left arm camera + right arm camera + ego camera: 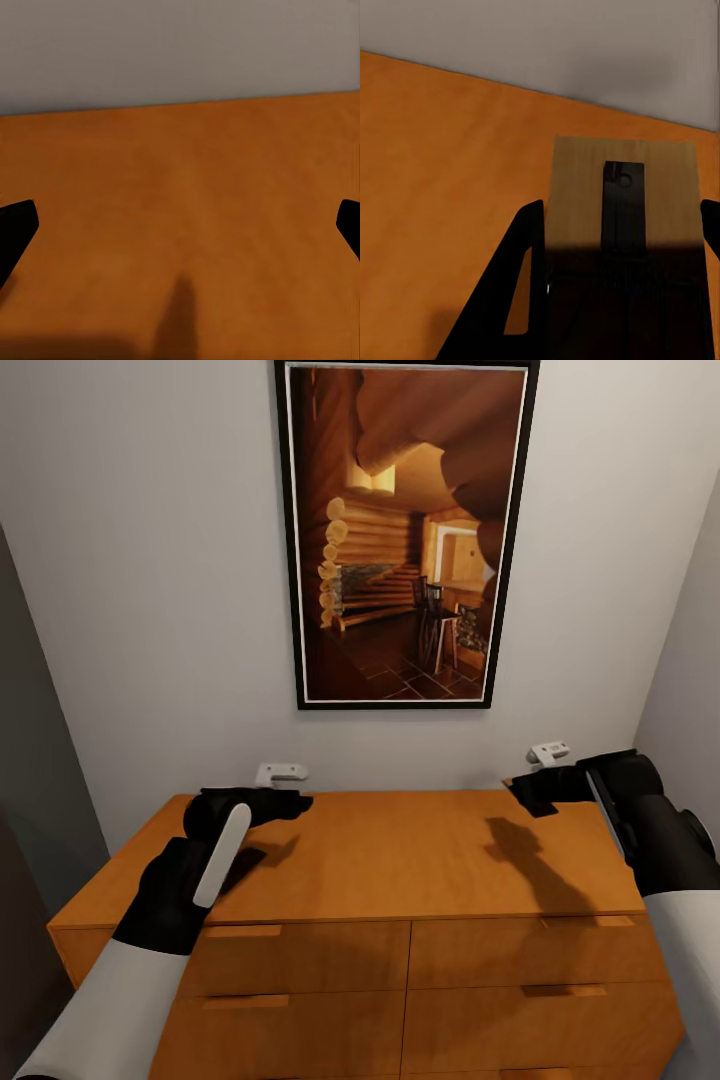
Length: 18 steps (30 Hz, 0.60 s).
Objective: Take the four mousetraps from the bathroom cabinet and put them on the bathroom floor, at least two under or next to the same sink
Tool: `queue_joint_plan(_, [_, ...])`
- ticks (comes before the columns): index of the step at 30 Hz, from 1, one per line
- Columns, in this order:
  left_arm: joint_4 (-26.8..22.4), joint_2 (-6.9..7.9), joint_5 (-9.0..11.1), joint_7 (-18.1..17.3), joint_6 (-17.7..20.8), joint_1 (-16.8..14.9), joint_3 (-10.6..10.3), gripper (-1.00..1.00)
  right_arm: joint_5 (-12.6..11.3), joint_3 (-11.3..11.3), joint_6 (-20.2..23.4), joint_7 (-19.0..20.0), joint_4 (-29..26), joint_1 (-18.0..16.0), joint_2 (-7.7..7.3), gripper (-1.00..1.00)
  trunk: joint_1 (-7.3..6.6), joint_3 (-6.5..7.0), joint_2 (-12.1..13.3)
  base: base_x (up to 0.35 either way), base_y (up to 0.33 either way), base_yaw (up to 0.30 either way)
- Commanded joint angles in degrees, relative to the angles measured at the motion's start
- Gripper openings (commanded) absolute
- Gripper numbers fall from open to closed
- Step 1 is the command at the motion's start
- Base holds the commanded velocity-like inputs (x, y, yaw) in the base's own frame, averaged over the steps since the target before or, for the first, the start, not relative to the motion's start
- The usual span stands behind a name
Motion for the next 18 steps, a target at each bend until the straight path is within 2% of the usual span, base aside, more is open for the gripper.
queue_joint_plan(1, [-0.09, 0.16, 0.65, 0.44, 0.27, -0.05, -0.02, 1.00, 0.56, 0.08, 0.15, 0.46, -0.12, -0.06, -0.05, -1.00, 0.00, -0.07, -0.04, 0.000, 0.000, 0.000])
queue_joint_plan(18, [-0.48, 5.42, 0.38, -4.75, 0.90, -0.04, -0.55, 1.00, 0.84, 0.09, 0.15, -3.89, -0.28, -0.06, -0.83, -1.00, 0.00, -0.07, -0.04, 0.000, 0.000, 0.000])
